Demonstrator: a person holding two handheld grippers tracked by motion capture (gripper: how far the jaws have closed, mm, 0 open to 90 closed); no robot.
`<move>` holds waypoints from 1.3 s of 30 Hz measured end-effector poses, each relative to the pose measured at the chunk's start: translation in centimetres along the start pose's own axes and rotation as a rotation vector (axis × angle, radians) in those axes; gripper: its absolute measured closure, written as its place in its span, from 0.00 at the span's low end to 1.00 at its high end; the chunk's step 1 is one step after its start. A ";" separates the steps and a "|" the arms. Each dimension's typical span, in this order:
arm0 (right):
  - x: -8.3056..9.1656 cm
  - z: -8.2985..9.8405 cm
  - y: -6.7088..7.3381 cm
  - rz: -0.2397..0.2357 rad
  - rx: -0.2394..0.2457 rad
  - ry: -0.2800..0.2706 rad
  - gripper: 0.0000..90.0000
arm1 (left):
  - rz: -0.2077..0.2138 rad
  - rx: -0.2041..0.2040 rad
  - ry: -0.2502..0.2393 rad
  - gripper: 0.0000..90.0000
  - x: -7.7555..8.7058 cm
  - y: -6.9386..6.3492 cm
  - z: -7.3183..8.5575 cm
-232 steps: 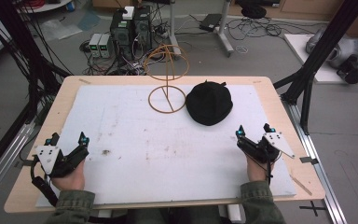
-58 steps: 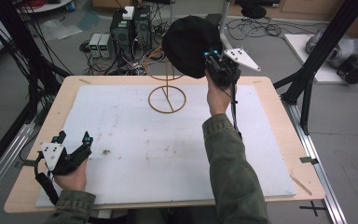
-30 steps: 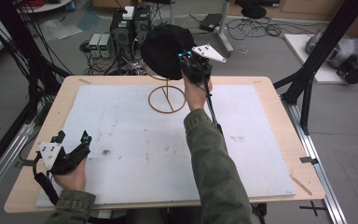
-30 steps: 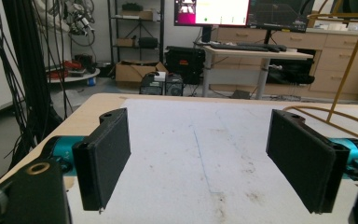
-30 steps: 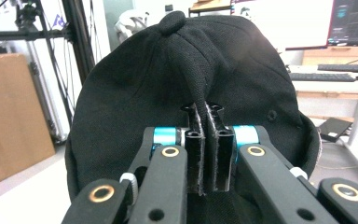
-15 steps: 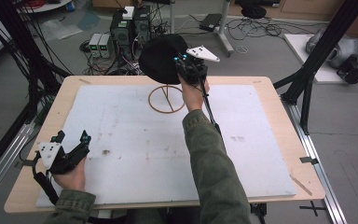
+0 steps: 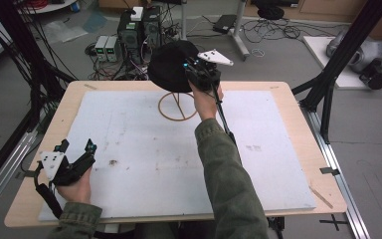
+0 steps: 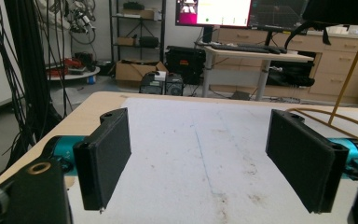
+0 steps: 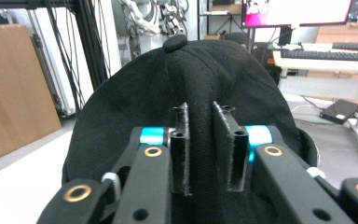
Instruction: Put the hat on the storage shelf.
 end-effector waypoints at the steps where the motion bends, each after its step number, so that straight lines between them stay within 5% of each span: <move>1: 0.0 0.1 -0.1 0.006 -0.001 0.004 0.77 | -0.002 0.003 -0.002 0.25 0.0 0.0 0.0; 13: -0.1 0.9 0.4 -0.004 0.015 0.061 0.56 | 0.001 0.003 0.001 0.25 0.0 0.0 0.0; 20: 0.4 0.4 0.3 0.006 0.020 0.038 0.46 | 0.001 0.002 0.001 0.25 -0.1 0.0 0.0; 32: 2.1 0.6 -1.8 0.122 0.047 0.020 0.15 | 0.005 0.001 -0.002 0.25 0.0 -0.1 0.0; 39: 4.3 2.3 -3.5 0.130 0.006 0.008 0.14 | 0.006 0.005 0.001 0.25 0.0 -0.1 0.0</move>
Point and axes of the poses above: each handheld gripper's, and its own axes: x roughly backward along the jaws, z roughly out of its underside, y roughly to its left, the point moved 10 cm from there along -x, roughly forward along the jaws, and after that the axes turned 8 degrees about x, right-handed, at the moved point
